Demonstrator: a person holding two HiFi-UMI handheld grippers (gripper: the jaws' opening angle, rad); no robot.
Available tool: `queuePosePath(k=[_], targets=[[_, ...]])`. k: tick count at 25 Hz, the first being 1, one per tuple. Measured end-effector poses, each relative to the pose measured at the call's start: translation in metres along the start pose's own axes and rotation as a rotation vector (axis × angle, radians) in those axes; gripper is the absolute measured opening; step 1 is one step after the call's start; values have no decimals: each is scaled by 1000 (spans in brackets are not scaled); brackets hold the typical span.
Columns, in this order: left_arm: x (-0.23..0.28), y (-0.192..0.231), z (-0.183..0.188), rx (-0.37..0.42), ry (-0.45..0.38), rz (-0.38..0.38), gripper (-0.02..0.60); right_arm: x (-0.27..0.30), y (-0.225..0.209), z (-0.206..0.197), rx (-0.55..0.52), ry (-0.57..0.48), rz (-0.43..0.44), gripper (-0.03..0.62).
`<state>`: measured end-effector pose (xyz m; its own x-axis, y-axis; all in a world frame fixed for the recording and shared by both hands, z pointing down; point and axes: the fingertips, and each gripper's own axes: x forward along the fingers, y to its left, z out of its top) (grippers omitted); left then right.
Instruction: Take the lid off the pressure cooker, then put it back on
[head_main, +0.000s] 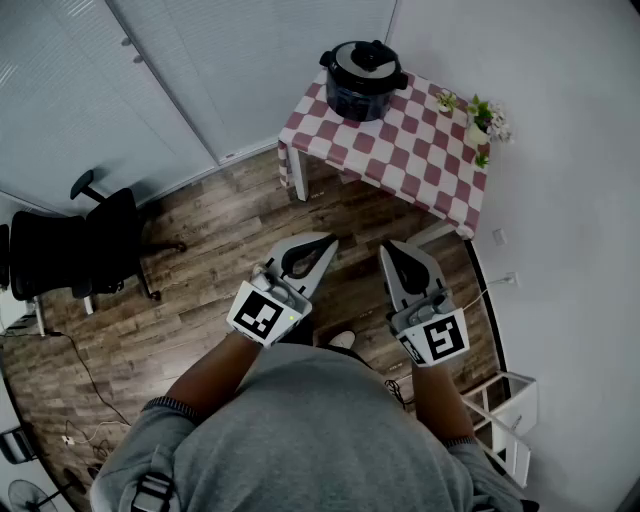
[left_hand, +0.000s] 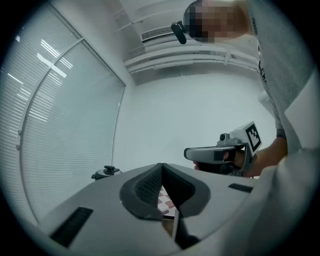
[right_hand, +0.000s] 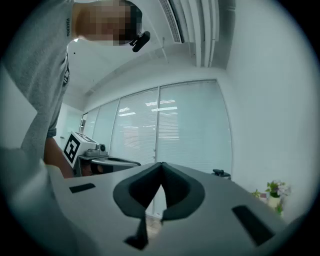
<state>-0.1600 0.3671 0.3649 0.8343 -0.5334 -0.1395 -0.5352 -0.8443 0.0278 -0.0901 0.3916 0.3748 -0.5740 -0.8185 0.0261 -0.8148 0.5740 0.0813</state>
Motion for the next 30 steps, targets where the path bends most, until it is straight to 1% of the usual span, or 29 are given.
queuePosePath(k=[7, 13, 20, 22, 23, 24, 25, 28, 30], targets=[[-12, -19, 2, 13, 16, 18, 17, -19, 11, 2, 3, 1, 14, 2], [-16, -21, 4, 21, 21, 27, 17, -23, 13, 2, 43, -10, 15, 8], [-17, -17, 3, 11, 25, 21, 20, -19, 15, 2, 24, 1, 19, 9], [-17, -15, 2, 10, 29, 20, 20, -16, 16, 1, 26, 4, 23, 71], [-16, -14, 1, 9, 32, 19, 37, -15, 15, 0, 29, 9, 26, 104], [-15, -13, 0, 6, 35, 18, 92, -14, 15, -1, 31, 14, 29, 128], [-15, -12, -1, 3, 37, 17, 123, -13, 15, -2, 34, 19, 31, 154], [-15, -8, -2, -10, 38, 18, 195, -10, 16, -3, 43, 23, 37, 241], [-16, -4, -3, -15, 33, 27, 223, -8, 17, -5, 51, 27, 44, 295]])
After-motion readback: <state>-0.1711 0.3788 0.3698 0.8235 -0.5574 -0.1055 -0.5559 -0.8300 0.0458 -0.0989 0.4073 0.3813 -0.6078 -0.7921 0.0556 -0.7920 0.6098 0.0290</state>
